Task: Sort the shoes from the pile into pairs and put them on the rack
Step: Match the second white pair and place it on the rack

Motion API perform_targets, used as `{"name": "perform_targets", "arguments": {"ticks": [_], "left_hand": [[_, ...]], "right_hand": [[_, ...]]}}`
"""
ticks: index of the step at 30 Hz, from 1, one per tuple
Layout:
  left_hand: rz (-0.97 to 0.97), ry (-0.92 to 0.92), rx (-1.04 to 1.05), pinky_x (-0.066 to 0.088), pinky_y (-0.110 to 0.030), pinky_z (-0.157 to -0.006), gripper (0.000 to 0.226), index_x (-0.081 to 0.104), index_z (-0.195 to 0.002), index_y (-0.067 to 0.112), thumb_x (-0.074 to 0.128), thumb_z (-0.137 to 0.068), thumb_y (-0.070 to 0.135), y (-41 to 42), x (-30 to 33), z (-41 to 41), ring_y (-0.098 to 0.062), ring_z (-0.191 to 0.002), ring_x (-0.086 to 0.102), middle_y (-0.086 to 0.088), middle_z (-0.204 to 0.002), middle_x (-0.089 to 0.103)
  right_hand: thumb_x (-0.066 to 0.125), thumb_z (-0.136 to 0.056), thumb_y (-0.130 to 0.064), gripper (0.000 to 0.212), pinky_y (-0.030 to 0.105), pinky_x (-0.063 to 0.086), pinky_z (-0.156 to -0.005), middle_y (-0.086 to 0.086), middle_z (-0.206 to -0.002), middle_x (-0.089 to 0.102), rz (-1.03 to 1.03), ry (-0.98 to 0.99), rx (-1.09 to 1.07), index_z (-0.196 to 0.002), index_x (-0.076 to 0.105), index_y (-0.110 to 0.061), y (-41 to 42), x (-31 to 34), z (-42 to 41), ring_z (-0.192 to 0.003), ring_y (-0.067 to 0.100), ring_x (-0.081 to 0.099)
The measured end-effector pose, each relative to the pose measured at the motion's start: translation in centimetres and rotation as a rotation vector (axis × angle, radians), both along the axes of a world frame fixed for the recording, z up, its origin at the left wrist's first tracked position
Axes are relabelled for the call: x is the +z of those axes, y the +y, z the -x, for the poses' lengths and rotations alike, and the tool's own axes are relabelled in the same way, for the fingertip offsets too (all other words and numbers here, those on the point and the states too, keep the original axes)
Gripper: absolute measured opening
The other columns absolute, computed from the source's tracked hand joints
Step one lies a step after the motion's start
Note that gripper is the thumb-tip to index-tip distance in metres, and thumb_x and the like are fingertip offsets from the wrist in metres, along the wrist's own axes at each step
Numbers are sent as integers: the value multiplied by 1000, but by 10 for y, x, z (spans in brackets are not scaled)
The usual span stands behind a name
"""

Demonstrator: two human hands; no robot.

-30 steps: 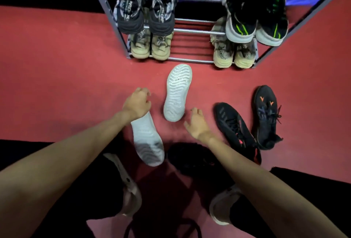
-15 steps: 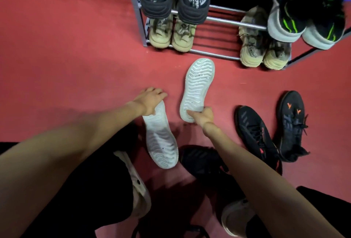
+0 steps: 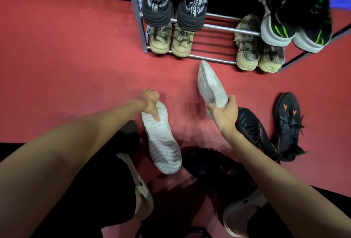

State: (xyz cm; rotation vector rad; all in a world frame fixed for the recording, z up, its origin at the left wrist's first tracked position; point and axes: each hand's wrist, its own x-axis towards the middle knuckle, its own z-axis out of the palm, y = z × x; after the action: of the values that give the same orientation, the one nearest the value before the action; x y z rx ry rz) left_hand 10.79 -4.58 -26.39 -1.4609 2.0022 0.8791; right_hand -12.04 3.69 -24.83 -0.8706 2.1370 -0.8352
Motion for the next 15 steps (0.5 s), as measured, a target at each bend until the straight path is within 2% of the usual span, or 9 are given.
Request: {"name": "perform_targets", "arguments": {"ticks": [3,5,8,12,15], "left_hand": [[-18,43,-47,40,-30,-94,69,56,-114,12,87,-57,34,3,14,3,-21,-110,47,-2,-106,55],[-45,70,-70,42,-28,-80,65,52,-114,14,86,-60,19,6,24,6,-18,-99,45,-3,-106,51],[-25,114,-57,38,-26,-66,56,49,-101,18,85,-59,12,7,44,7,-16,-88,46,-3,-100,54],[117,240,16,37,-28,-60,52,45,-92,17,83,-58,11,-1,75,4,-22,-85,51,-3,-94,52],[294,320,64,40,-31,-67,51,44,-89,18,82,-54,12,-7,95,2,-26,-91,53,-3,-96,52]], "right_hand": [[72,-64,-19,40,39,46,-64,7,-80,58,43,286,139,-88,42,-9,11,13,9,-69,28,54],[68,-62,-13,35,40,44,-61,10,-82,58,68,514,250,-87,45,-7,19,16,16,-70,31,53],[66,-55,0,34,37,33,-56,16,-79,55,29,822,478,-83,48,-4,30,13,28,-67,37,51],[76,-36,9,48,32,28,-50,18,-70,54,-93,965,710,-78,53,0,48,-2,45,-55,34,51],[80,-24,5,60,30,30,-51,18,-73,52,-127,991,782,-79,57,1,63,-13,52,-58,32,50]]}}
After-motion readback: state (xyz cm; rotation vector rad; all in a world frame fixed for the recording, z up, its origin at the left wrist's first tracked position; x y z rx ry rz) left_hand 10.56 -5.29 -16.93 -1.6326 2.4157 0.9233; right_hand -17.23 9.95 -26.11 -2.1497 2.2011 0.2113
